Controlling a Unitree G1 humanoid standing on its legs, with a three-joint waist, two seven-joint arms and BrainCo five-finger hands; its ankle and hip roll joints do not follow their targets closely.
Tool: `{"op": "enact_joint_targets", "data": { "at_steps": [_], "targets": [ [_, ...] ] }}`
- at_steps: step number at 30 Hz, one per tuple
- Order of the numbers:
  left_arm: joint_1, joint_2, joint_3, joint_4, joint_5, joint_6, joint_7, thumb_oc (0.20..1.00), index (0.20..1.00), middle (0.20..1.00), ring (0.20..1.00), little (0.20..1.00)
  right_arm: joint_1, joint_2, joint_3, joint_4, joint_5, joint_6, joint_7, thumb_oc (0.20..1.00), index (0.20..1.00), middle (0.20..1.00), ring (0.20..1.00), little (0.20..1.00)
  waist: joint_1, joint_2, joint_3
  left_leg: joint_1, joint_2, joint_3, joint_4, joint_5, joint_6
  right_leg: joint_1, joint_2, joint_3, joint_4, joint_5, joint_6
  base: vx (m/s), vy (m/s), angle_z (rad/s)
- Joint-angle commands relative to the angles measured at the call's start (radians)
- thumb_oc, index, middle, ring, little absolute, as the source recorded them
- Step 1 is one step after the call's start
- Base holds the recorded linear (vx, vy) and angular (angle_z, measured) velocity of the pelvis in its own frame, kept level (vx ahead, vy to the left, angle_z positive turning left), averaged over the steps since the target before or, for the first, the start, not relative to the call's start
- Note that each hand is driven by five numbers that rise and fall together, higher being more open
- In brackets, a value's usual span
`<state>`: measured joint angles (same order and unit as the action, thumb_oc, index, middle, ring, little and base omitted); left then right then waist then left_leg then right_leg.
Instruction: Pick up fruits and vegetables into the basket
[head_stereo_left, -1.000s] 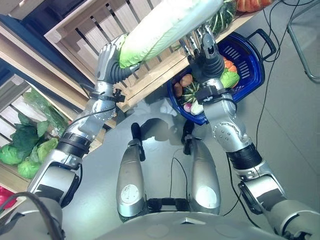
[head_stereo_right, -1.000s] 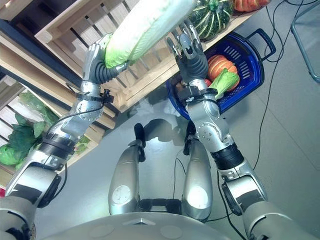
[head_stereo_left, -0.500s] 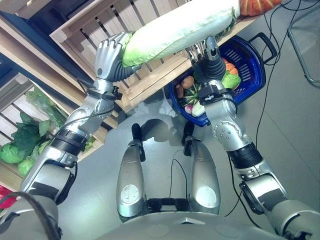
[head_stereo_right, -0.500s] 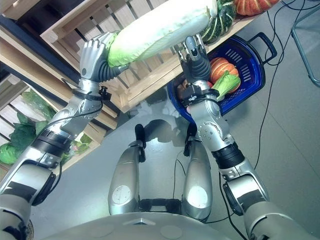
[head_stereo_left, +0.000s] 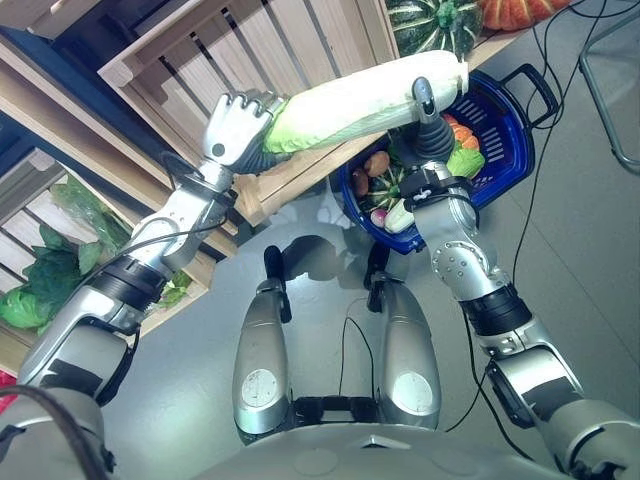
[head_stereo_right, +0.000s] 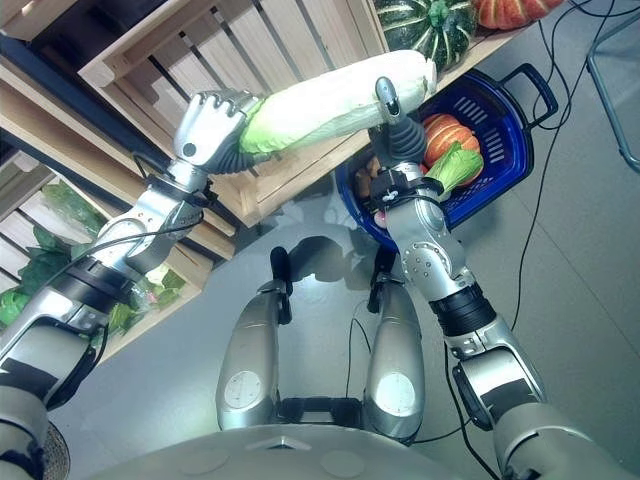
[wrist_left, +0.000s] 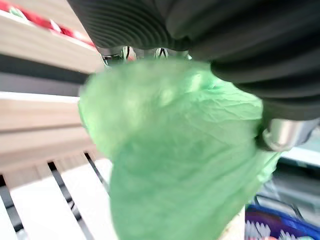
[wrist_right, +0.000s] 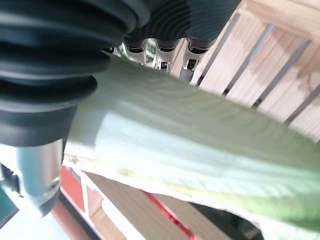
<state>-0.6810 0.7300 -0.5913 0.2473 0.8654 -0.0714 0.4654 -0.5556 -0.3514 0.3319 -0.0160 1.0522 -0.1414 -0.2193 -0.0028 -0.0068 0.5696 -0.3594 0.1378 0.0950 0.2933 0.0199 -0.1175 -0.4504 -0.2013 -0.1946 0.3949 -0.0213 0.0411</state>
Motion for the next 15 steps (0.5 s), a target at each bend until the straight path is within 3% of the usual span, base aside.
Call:
{"op": "enact_joint_targets", "data": {
  "at_steps": [1, 6, 7, 8, 9, 12, 15],
  "targets": [
    [-0.035, 0.022, -0.100, -0.148, 0.121, -0.026, -0.022, 0.200, 0.200, 0.200, 0.200, 0.200, -0.066, 0.000, 0.028, -0.129, 0.006, -0.034, 0.091, 1.000, 1.000, 1.000, 1.000, 1.000, -0.010, -0.025, -0.079, 0.003, -0.039, 0.067, 0.036, -0.057, 0.048, 0.075, -0.035, 0.003, -0.075, 0.021, 0.079, 0.00, 0.000, 0.00],
    [-0.045, 0.029, -0.141, -0.159, 0.159, -0.042, -0.026, 0.200, 0.200, 0.200, 0.200, 0.200, -0.082, -0.016, 0.045, -0.131, -0.006, -0.053, 0.076, 1.000, 1.000, 1.000, 1.000, 1.000, -0.007, -0.024, -0.077, 0.008, -0.038, 0.068, 0.028, -0.056, 0.048, 0.077, -0.035, 0.003, -0.081, 0.024, 0.084, 0.00, 0.000, 0.00],
    [-0.045, 0.030, -0.148, -0.162, 0.165, -0.046, -0.029, 0.200, 0.200, 0.200, 0.200, 0.200, -0.081, -0.022, 0.045, -0.128, -0.014, -0.063, 0.064, 0.934, 0.934, 0.934, 0.934, 0.934, -0.008, -0.024, -0.079, 0.008, -0.038, 0.068, 0.028, -0.057, 0.048, 0.077, -0.036, 0.003, -0.081, 0.025, 0.085, 0.00, 0.000, 0.00],
    [-0.046, 0.031, -0.152, -0.165, 0.166, -0.047, -0.030, 0.200, 0.200, 0.200, 0.200, 0.200, -0.083, -0.026, 0.044, -0.127, -0.010, -0.073, 0.063, 0.664, 0.664, 0.664, 0.664, 0.664, -0.008, -0.024, -0.079, 0.007, -0.038, 0.068, 0.028, -0.057, 0.048, 0.077, -0.037, 0.002, -0.081, 0.025, 0.085, 0.00, 0.000, 0.00],
    [-0.049, 0.031, -0.158, -0.171, 0.177, -0.057, -0.034, 0.200, 0.200, 0.200, 0.200, 0.200, -0.088, -0.026, 0.044, -0.116, 0.003, -0.098, 0.071, 0.200, 0.200, 0.200, 0.200, 0.200, -0.007, -0.024, -0.079, 0.008, -0.038, 0.069, 0.028, -0.057, 0.049, 0.078, -0.036, 0.001, -0.083, 0.026, 0.086, 0.00, 0.000, 0.00],
    [-0.057, 0.024, -0.175, -0.180, 0.177, -0.043, -0.051, 0.200, 0.200, 0.200, 0.200, 0.200, -0.103, -0.018, 0.040, -0.099, -0.041, -0.150, 0.045, 0.200, 0.200, 0.200, 0.200, 0.200, -0.007, -0.022, -0.078, 0.007, -0.037, 0.071, 0.026, -0.058, 0.049, 0.078, -0.039, -0.003, -0.086, 0.028, 0.088, 0.00, 0.000, 0.00],
    [-0.049, 0.017, -0.175, -0.186, 0.178, -0.035, -0.061, 0.200, 0.200, 0.200, 0.200, 0.200, -0.111, -0.024, 0.030, -0.102, -0.103, -0.152, 0.009, 0.200, 0.200, 0.200, 0.200, 0.200, -0.008, -0.020, -0.075, 0.006, -0.037, 0.072, 0.022, -0.057, 0.049, 0.077, -0.038, -0.003, -0.090, 0.029, 0.090, 0.00, 0.000, 0.00]
  ]
}}
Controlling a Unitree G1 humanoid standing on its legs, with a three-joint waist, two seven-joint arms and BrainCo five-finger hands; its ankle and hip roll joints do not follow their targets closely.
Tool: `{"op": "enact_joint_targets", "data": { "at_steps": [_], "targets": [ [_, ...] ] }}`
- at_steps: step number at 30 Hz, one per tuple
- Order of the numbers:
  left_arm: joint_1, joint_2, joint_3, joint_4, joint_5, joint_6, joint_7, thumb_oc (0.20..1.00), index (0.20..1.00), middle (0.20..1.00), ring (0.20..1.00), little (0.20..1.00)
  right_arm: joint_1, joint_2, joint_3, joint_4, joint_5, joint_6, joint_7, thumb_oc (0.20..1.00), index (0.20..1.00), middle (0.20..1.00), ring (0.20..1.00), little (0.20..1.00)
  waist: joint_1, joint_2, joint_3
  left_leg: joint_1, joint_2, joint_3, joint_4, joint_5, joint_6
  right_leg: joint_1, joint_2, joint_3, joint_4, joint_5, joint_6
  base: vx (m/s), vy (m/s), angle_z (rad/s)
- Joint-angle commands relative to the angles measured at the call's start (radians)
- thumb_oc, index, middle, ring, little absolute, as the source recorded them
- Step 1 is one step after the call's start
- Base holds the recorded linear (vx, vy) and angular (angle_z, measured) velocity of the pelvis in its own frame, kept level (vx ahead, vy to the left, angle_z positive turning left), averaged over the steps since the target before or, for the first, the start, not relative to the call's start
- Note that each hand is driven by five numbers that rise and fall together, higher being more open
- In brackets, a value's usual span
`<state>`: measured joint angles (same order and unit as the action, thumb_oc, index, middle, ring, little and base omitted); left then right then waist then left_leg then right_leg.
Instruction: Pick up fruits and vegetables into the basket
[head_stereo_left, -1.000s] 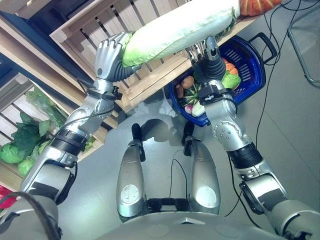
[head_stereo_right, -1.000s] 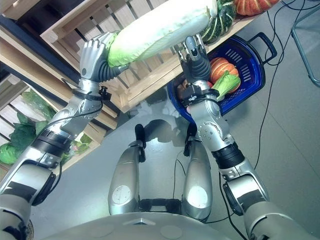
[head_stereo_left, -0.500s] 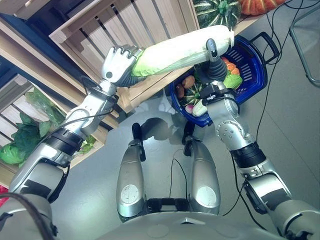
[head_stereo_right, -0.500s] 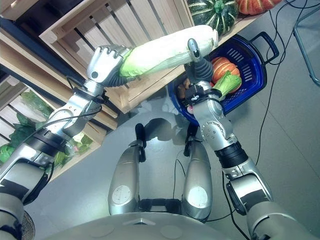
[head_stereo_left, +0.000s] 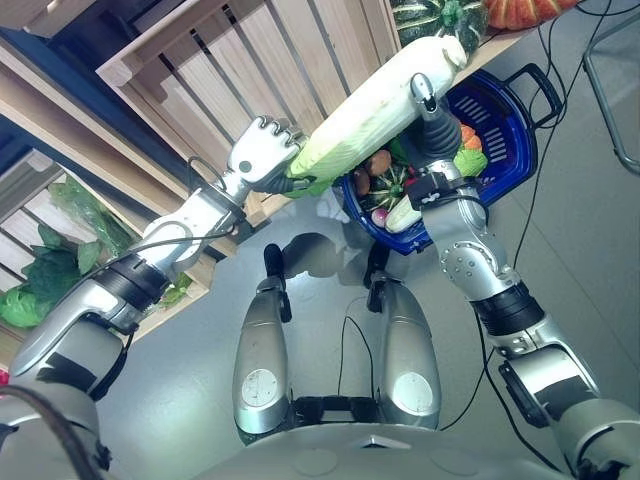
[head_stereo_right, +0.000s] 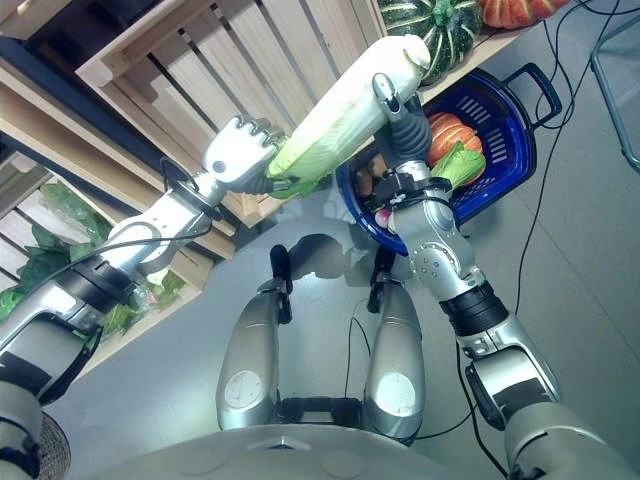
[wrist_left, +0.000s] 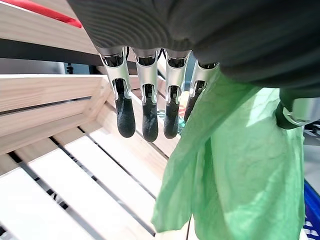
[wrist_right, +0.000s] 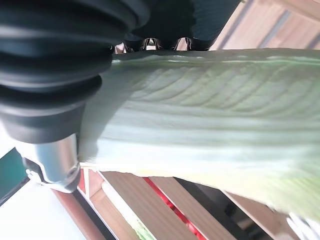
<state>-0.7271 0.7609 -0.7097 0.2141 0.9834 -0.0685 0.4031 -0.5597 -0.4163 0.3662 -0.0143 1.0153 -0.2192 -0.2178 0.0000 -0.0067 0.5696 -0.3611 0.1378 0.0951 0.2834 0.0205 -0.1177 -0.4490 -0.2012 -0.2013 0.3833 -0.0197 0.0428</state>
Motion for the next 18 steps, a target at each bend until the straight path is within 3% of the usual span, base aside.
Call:
{"op": "enact_joint_targets", "data": {
  "at_steps": [1, 9, 10, 11, 12, 15, 18],
  "targets": [
    [0.002, -0.016, -0.055, -0.154, 0.061, -0.038, 0.005, 0.200, 0.200, 0.200, 0.200, 0.200, -0.108, 0.038, -0.010, -0.104, -0.091, -0.070, -0.004, 0.200, 0.200, 0.200, 0.200, 0.200, -0.011, -0.018, -0.074, 0.008, -0.038, 0.072, 0.031, -0.058, 0.050, 0.074, -0.038, 0.004, -0.079, 0.028, 0.088, 0.00, 0.000, 0.00],
    [0.069, 0.000, -0.014, -0.148, 0.049, 0.016, 0.034, 0.200, 0.200, 0.200, 0.200, 0.200, -0.084, -0.032, -0.081, -0.096, -0.250, -0.033, -0.124, 0.200, 0.200, 0.200, 0.200, 0.200, -0.016, -0.013, -0.065, 0.010, -0.031, 0.075, 0.012, -0.049, 0.045, 0.071, -0.033, 0.003, -0.086, 0.029, 0.088, -0.01, -0.004, 0.00],
    [0.072, 0.001, -0.012, -0.147, 0.046, 0.018, 0.035, 0.238, 0.238, 0.238, 0.238, 0.238, -0.081, -0.035, -0.084, -0.096, -0.256, -0.034, -0.127, 0.200, 0.200, 0.200, 0.200, 0.200, -0.017, -0.013, -0.065, 0.010, -0.030, 0.076, 0.011, -0.049, 0.045, 0.070, -0.033, 0.002, -0.086, 0.029, 0.088, 0.00, 0.000, 0.00],
    [0.084, 0.002, -0.003, -0.147, 0.036, 0.027, 0.041, 0.501, 0.501, 0.501, 0.501, 0.501, -0.073, -0.043, -0.097, -0.093, -0.267, -0.037, -0.134, 0.200, 0.200, 0.200, 0.200, 0.200, -0.017, -0.013, -0.064, 0.009, -0.029, 0.076, 0.011, -0.049, 0.045, 0.070, -0.033, 0.001, -0.086, 0.029, 0.087, 0.00, 0.000, 0.00],
    [0.111, 0.003, 0.014, -0.144, -0.006, 0.032, 0.032, 1.000, 1.000, 1.000, 1.000, 1.000, -0.056, -0.055, -0.125, -0.091, -0.295, -0.044, -0.145, 0.200, 0.200, 0.200, 0.200, 0.200, -0.019, -0.010, -0.061, 0.007, -0.027, 0.077, 0.009, -0.048, 0.043, 0.068, -0.032, 0.000, -0.085, 0.028, 0.087, 0.00, 0.000, 0.00],
    [0.165, -0.002, 0.042, -0.135, -0.144, 0.037, -0.004, 1.000, 1.000, 1.000, 1.000, 1.000, -0.030, -0.075, -0.173, -0.092, -0.334, -0.058, -0.166, 0.200, 0.200, 0.200, 0.200, 0.200, -0.022, -0.004, -0.059, 0.006, -0.024, 0.078, 0.006, -0.047, 0.042, 0.065, -0.030, -0.003, -0.084, 0.026, 0.087, 0.00, 0.000, 0.00],
    [0.252, -0.025, 0.082, -0.111, -0.383, 0.044, -0.037, 1.000, 1.000, 1.000, 1.000, 1.000, 0.005, -0.096, -0.242, -0.088, -0.378, -0.083, -0.183, 0.200, 0.200, 0.200, 0.200, 0.200, -0.025, 0.005, -0.054, 0.002, -0.020, 0.079, 0.008, -0.049, 0.040, 0.060, -0.028, -0.006, -0.075, 0.019, 0.087, 0.00, 0.000, 0.00]
  ]
}}
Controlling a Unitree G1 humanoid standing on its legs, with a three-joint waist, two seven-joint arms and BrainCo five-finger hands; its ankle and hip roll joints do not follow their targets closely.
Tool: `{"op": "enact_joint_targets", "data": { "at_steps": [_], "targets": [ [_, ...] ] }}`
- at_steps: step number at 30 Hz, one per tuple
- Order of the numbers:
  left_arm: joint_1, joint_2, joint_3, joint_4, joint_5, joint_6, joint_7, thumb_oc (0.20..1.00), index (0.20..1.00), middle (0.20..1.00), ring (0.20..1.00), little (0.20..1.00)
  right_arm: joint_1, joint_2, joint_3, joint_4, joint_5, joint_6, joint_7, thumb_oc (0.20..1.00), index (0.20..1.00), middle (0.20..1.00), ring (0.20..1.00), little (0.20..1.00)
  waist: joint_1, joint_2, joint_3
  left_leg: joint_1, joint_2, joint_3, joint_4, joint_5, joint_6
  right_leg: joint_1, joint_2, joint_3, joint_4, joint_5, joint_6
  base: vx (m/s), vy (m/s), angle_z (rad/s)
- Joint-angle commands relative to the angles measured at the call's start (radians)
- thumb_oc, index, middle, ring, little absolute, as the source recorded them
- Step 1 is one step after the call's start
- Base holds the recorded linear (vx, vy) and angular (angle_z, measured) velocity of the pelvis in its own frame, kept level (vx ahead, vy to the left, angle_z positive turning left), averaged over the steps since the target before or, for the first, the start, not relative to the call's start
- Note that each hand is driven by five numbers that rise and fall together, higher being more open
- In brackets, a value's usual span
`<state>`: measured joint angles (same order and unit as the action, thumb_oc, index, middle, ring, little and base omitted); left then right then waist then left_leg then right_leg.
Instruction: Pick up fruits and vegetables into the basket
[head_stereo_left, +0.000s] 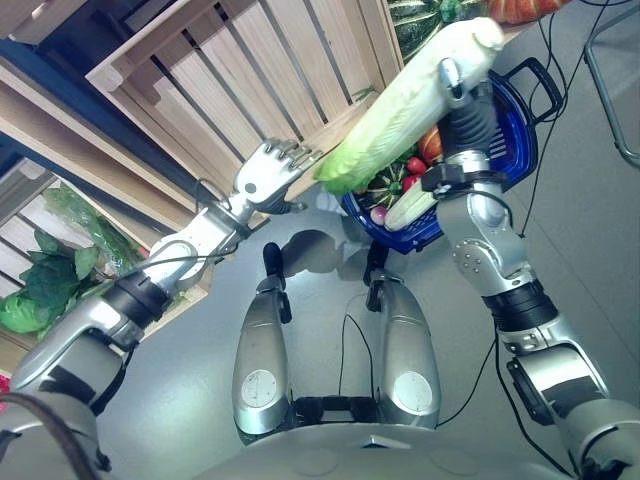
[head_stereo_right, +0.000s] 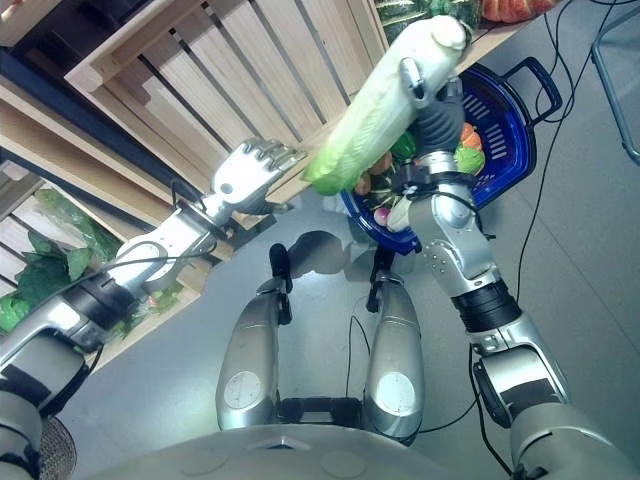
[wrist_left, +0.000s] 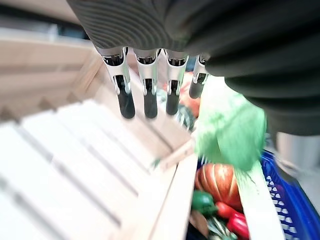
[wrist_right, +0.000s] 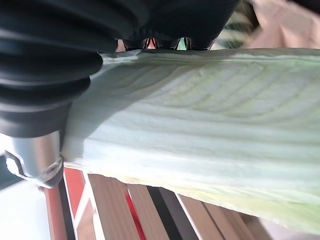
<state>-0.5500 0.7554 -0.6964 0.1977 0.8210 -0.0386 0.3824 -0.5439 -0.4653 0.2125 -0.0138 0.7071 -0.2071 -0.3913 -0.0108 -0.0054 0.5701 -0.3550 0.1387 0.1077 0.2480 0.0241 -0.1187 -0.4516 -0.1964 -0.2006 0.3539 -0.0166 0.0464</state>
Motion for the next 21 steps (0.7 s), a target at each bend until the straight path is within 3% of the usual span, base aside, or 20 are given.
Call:
{"op": "enact_joint_targets", "data": {
  "at_steps": [1, 7, 12, 16, 21],
  "targets": [
    [0.108, -0.027, 0.086, -0.079, -0.308, 0.016, -0.031, 1.000, 1.000, 1.000, 1.000, 1.000, 0.004, -0.056, -0.115, -0.091, -0.083, -0.099, -0.017, 0.200, 0.200, 0.200, 0.200, 0.200, -0.016, 0.007, -0.053, -0.008, -0.020, 0.067, 0.045, -0.054, 0.041, 0.058, -0.030, -0.007, -0.041, 0.012, 0.082, -0.03, -0.011, -0.02],
    [0.271, -0.035, 0.173, 0.007, -0.618, -0.032, -0.073, 1.000, 1.000, 1.000, 1.000, 1.000, 0.058, -0.132, -0.251, -0.057, -0.124, -0.119, -0.038, 0.200, 0.200, 0.200, 0.200, 0.200, -0.017, 0.026, -0.050, -0.032, -0.018, 0.073, 0.043, -0.051, 0.042, 0.025, -0.028, -0.012, -0.021, 0.000, 0.077, -0.02, -0.011, -0.02],
    [0.345, -0.034, 0.211, 0.012, -0.709, -0.061, -0.101, 1.000, 1.000, 1.000, 1.000, 1.000, 0.089, -0.187, -0.310, -0.034, -0.199, -0.108, -0.112, 0.200, 0.200, 0.200, 0.200, 0.200, -0.013, 0.036, -0.050, -0.066, -0.017, 0.072, 0.047, -0.047, 0.040, -0.008, -0.029, -0.018, -0.008, -0.005, 0.072, -0.02, -0.045, -0.03],
    [0.407, -0.037, 0.213, -0.024, -0.766, -0.097, -0.167, 1.000, 1.000, 1.000, 1.000, 1.000, 0.097, -0.261, -0.331, 0.029, -0.309, -0.033, -0.232, 0.200, 0.200, 0.200, 0.200, 0.200, -0.004, 0.055, -0.050, -0.117, -0.018, 0.067, 0.064, -0.049, 0.038, -0.059, -0.030, -0.025, 0.024, -0.020, 0.066, -0.02, -0.060, -0.01],
    [0.412, -0.047, 0.158, -0.050, -0.834, -0.098, -0.271, 1.000, 1.000, 1.000, 1.000, 1.000, 0.011, -0.320, -0.284, 0.208, -0.239, 0.029, -0.215, 0.200, 0.200, 0.200, 0.200, 0.200, 0.016, 0.087, -0.050, -0.180, -0.023, 0.059, 0.071, -0.038, 0.040, -0.125, -0.031, -0.032, 0.055, -0.031, 0.056, -0.02, -0.063, -0.01]
  ]
}}
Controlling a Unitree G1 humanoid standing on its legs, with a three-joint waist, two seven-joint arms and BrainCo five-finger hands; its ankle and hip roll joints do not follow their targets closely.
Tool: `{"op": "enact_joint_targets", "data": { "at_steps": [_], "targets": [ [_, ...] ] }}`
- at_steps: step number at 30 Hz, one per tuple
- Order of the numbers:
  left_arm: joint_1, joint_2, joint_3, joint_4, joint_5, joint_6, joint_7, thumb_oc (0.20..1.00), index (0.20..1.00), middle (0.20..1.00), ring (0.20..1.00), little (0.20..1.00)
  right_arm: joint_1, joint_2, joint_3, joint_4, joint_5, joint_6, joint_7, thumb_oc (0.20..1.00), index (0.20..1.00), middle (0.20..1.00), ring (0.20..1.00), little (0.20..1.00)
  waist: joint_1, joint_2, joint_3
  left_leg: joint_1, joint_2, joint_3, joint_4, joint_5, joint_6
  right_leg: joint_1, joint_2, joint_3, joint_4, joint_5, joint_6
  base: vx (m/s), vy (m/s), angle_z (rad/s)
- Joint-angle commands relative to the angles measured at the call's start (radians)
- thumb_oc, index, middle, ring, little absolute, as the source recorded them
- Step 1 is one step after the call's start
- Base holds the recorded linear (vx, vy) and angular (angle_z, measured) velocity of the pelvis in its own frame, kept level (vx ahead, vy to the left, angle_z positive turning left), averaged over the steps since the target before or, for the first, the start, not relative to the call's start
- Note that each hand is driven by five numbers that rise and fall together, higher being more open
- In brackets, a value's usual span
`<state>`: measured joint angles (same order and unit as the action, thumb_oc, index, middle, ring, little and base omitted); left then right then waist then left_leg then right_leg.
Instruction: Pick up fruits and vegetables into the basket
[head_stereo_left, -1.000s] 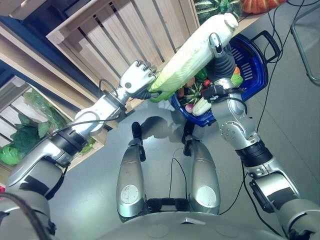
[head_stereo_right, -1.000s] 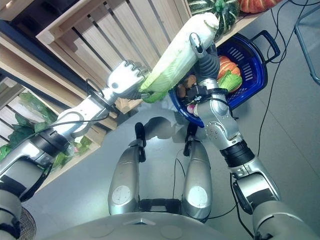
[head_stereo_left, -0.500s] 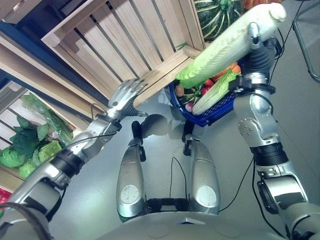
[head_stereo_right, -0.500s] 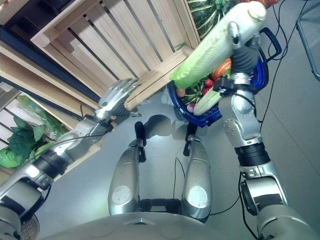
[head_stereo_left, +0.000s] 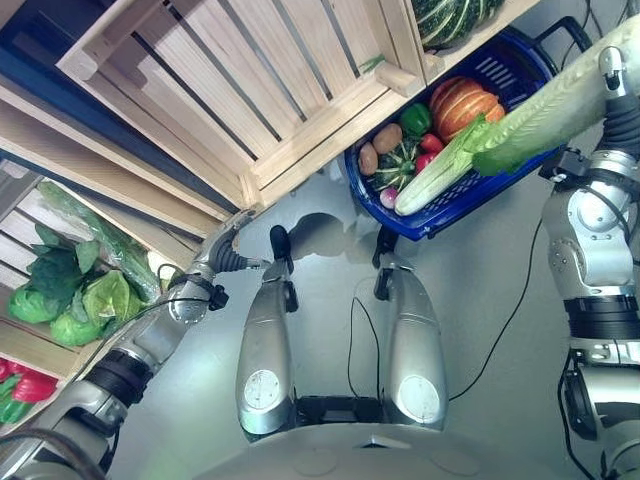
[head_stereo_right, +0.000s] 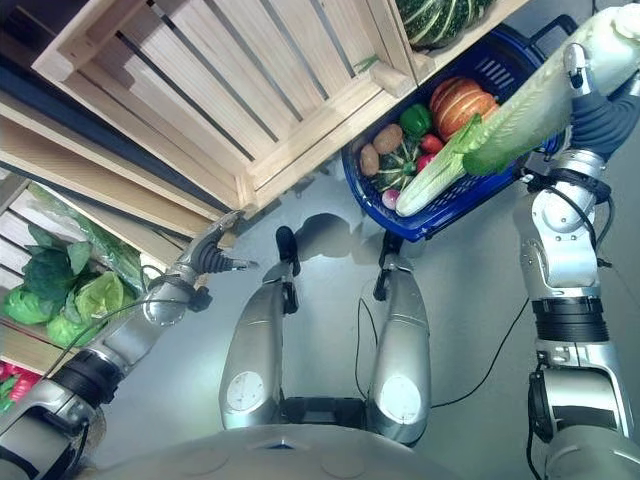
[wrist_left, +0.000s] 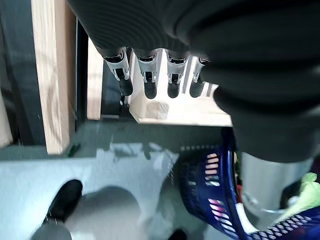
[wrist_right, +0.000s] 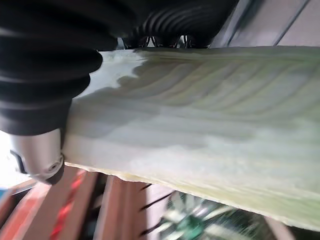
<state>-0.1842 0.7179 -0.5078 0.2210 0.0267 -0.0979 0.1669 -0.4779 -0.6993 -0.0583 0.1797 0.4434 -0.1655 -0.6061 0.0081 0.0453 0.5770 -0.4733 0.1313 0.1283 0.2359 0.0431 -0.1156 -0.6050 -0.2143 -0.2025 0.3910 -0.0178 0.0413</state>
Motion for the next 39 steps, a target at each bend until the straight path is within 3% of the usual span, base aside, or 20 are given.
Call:
{"op": "enact_joint_targets", "data": {
  "at_steps": [1, 10, 14, 19, 22, 28, 35, 39],
  "targets": [
    [0.042, -0.011, -0.061, -0.077, -0.026, -0.026, -0.081, 1.000, 1.000, 1.000, 1.000, 1.000, -0.086, -0.087, 0.005, 0.072, 0.077, -0.012, 0.034, 0.200, 0.200, 0.200, 0.200, 0.200, 0.004, 0.044, -0.057, -0.077, -0.017, 0.035, 0.086, -0.055, 0.038, 0.013, -0.014, -0.033, 0.027, -0.033, 0.057, 0.00, -0.070, 0.01],
    [-0.023, -0.052, -0.258, -0.032, -0.125, 0.006, -0.082, 1.000, 1.000, 1.000, 1.000, 1.000, -0.357, -0.055, 0.149, 0.502, 0.404, 0.022, 0.274, 0.200, 0.200, 0.200, 0.200, 0.200, 0.045, 0.108, -0.057, -0.168, -0.031, 0.017, 0.095, -0.034, 0.043, -0.094, -0.020, -0.044, 0.096, -0.059, 0.035, 0.01, -0.034, 0.02],
    [-0.026, -0.077, -0.297, -0.010, -0.186, -0.009, -0.066, 1.000, 1.000, 1.000, 1.000, 1.000, -0.439, -0.033, 0.184, 0.617, 0.471, 0.072, 0.360, 0.200, 0.200, 0.200, 0.200, 0.200, 0.065, 0.140, -0.057, -0.199, -0.039, 0.010, 0.101, -0.026, 0.043, -0.134, -0.027, -0.045, 0.134, -0.075, 0.024, 0.03, 0.005, 0.09],
    [-0.007, -0.102, -0.315, 0.005, -0.293, -0.043, -0.072, 1.000, 1.000, 1.000, 1.000, 1.000, -0.505, -0.015, 0.214, 0.761, 0.480, 0.179, 0.436, 0.200, 0.200, 0.200, 0.200, 0.200, 0.090, 0.176, -0.057, -0.213, -0.053, -0.005, 0.117, -0.045, 0.039, -0.162, -0.038, -0.032, 0.186, -0.118, 0.022, 0.07, -0.010, 0.13],
    [0.000, -0.109, -0.318, 0.004, -0.332, -0.056, -0.079, 1.000, 1.000, 1.000, 1.000, 1.000, -0.541, -0.018, 0.223, 0.849, 0.433, 0.237, 0.446, 0.200, 0.200, 0.200, 0.200, 0.200, 0.104, 0.194, -0.057, -0.230, -0.060, -0.009, 0.121, -0.044, 0.044, -0.184, -0.043, -0.031, 0.206, -0.125, 0.018, 0.03, -0.015, 0.12],
    [0.014, -0.113, -0.323, -0.007, -0.338, -0.062, -0.074, 1.000, 1.000, 1.000, 1.000, 1.000, -0.579, -0.022, 0.236, 0.980, 0.383, 0.274, 0.425, 0.200, 0.200, 0.200, 0.200, 0.200, 0.126, 0.219, -0.057, -0.265, -0.070, -0.022, 0.143, -0.047, 0.053, -0.221, -0.049, -0.025, 0.238, -0.132, 0.011, 0.01, -0.005, 0.06],
    [0.019, -0.120, -0.334, -0.035, -0.330, -0.042, -0.043, 1.000, 1.000, 1.000, 1.000, 1.000, -0.599, -0.022, 0.211, 1.073, 0.362, 0.295, 0.287, 0.200, 0.200, 0.200, 0.200, 0.200, 0.141, 0.238, -0.057, -0.292, -0.078, -0.030, 0.160, -0.051, 0.063, -0.248, -0.053, -0.017, 0.251, -0.131, 0.011, -0.01, 0.003, 0.02],
    [0.022, -0.123, -0.330, -0.053, -0.319, -0.026, -0.029, 1.000, 1.000, 1.000, 1.000, 1.000, -0.593, -0.018, 0.178, 1.094, 0.429, 0.285, 0.217, 0.200, 0.200, 0.200, 0.200, 0.200, 0.144, 0.243, -0.057, -0.301, -0.084, -0.032, 0.164, -0.052, 0.067, -0.256, -0.053, -0.014, 0.249, -0.124, 0.014, 0.00, 0.000, 0.00]
  ]
}}
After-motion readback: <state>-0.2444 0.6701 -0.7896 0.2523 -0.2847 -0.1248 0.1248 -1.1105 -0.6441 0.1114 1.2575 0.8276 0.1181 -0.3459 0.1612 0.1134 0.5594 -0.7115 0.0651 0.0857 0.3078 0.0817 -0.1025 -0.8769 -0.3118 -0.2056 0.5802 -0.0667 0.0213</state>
